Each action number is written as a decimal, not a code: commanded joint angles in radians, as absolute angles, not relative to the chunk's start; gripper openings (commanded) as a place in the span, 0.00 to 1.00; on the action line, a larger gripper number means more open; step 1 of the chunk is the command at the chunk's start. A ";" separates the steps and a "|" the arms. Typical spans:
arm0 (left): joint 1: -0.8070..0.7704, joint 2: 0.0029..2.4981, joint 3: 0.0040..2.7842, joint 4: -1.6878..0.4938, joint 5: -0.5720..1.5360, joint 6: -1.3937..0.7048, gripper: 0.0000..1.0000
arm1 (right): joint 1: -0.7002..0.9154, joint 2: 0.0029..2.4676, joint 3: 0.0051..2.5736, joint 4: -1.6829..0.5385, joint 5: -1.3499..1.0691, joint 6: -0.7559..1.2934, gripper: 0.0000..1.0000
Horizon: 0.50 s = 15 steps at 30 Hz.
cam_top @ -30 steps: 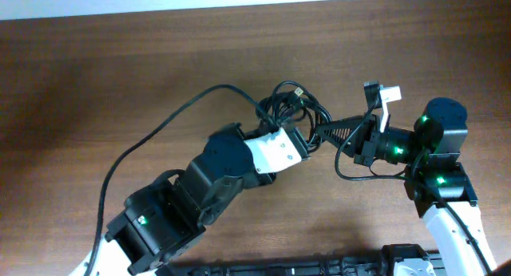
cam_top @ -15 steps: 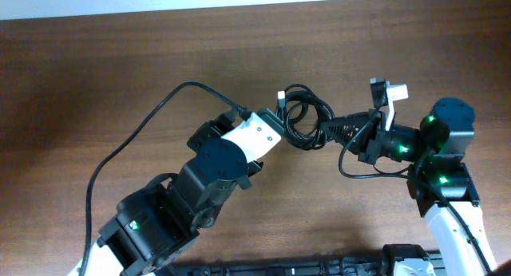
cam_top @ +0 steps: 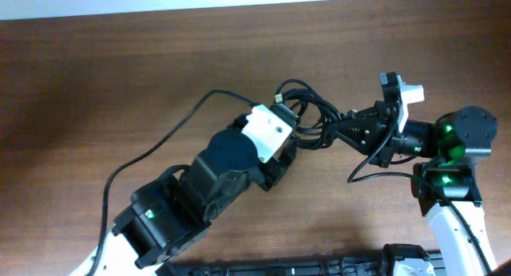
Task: Untangle cables
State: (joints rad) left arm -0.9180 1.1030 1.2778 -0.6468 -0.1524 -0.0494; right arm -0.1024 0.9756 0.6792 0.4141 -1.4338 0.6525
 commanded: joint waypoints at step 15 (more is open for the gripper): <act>-0.865 1.162 1.291 -0.576 0.014 -0.815 0.56 | -0.105 0.966 0.692 0.669 -1.407 0.955 0.04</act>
